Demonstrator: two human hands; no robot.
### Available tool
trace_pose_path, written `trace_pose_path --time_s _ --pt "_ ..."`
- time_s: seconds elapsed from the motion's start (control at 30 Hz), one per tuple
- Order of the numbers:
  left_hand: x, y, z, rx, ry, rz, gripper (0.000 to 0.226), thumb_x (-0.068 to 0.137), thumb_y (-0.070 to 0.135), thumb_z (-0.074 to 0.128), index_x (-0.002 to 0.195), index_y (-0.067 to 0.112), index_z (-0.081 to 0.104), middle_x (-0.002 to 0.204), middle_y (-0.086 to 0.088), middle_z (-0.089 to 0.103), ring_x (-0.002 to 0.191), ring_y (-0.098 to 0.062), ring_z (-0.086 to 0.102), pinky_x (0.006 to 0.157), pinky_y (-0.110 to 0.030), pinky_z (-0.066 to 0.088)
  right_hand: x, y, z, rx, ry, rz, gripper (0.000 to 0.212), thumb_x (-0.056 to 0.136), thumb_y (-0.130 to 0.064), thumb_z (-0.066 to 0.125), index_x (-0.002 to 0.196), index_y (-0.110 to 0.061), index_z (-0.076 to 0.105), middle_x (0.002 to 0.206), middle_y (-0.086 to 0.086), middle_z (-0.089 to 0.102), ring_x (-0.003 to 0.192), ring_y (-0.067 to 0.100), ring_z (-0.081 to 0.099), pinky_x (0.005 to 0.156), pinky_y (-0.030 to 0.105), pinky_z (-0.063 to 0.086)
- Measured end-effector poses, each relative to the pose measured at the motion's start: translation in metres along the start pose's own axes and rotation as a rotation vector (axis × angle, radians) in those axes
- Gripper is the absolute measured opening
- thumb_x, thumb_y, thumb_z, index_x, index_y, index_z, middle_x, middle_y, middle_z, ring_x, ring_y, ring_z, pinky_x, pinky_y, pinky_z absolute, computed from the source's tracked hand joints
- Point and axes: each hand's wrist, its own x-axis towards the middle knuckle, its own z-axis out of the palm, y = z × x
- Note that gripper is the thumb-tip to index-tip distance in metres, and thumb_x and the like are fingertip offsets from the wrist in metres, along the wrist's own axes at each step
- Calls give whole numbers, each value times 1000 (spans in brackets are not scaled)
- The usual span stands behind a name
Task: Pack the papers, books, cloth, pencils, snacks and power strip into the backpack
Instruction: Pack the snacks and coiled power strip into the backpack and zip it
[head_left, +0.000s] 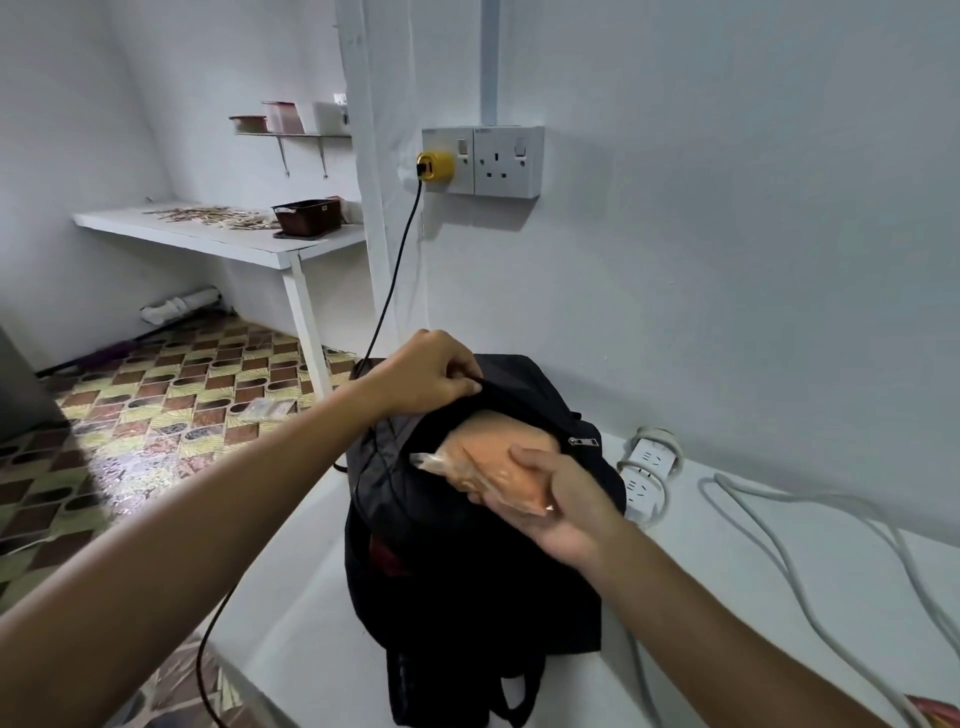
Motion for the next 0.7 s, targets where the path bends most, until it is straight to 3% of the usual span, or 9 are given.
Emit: trace_pose_path --time_s 0.1,0.17,0.3,0.33,0.43,0.53,0.6,0.67,0.7 --pt "-1 1 -2 8 -3 28 8 80 17 71 86 16 77 71 5 71 65 1 59 66 -10 42 6 20 28 72 193 -102 11 88 -1 58 98 5 56 86 23 65 66 33 67 59 39 58" --pt "-2 0 -6 6 3 33 9 79 17 72 87 16 77 73 6 72 67 0 60 68 -9 42 19 25 43 135 290 -141 15 88 0 57 102 4 56 91 23 65 73 35 67 57 37 58" --pt "-6 2 -10 -10 -6 34 14 75 14 75 89 14 77 74 6 71 66 6 60 67 -3 42 57 23 66 273 489 -221 34 101 -10 35 128 -2 52 118 15 61 105 33 62 88 39 49" --pt "-7 3 -10 -6 -10 42 13 75 13 75 88 13 77 75 5 71 66 4 60 68 -4 44 59 24 73 319 505 -254 35 102 -13 30 131 -5 49 117 12 59 106 31 60 92 40 48" --pt "-7 6 -9 9 7 57 10 76 13 72 85 13 77 75 6 71 65 1 58 66 -3 41 57 26 92 287 426 -304 33 99 -16 32 124 -10 52 110 10 61 87 25 60 68 33 52" --pt "-7 2 -10 -13 33 30 10 77 13 71 86 13 76 73 3 71 64 -1 58 64 -3 40 61 27 88 -94 299 -171 21 98 -21 40 95 -14 60 92 5 64 82 22 60 66 30 49" --pt "-8 -1 -11 -46 46 12 9 78 12 72 86 12 76 70 3 69 61 3 57 63 -1 36 61 19 72 -456 228 -136 20 94 -18 44 100 -14 62 90 6 66 80 23 63 64 28 52" --pt "-8 -4 -12 -77 59 6 9 78 12 73 86 11 76 68 1 68 58 4 55 62 0 34 60 12 50 -997 262 -267 21 83 -17 52 98 -10 65 84 9 68 71 25 66 59 26 53" --pt "-7 -4 -12 -89 64 7 9 78 12 73 86 11 77 68 1 68 58 4 55 62 -1 34 60 8 39 -1312 364 -417 22 79 -20 54 96 -11 65 85 10 69 75 29 66 63 28 52"
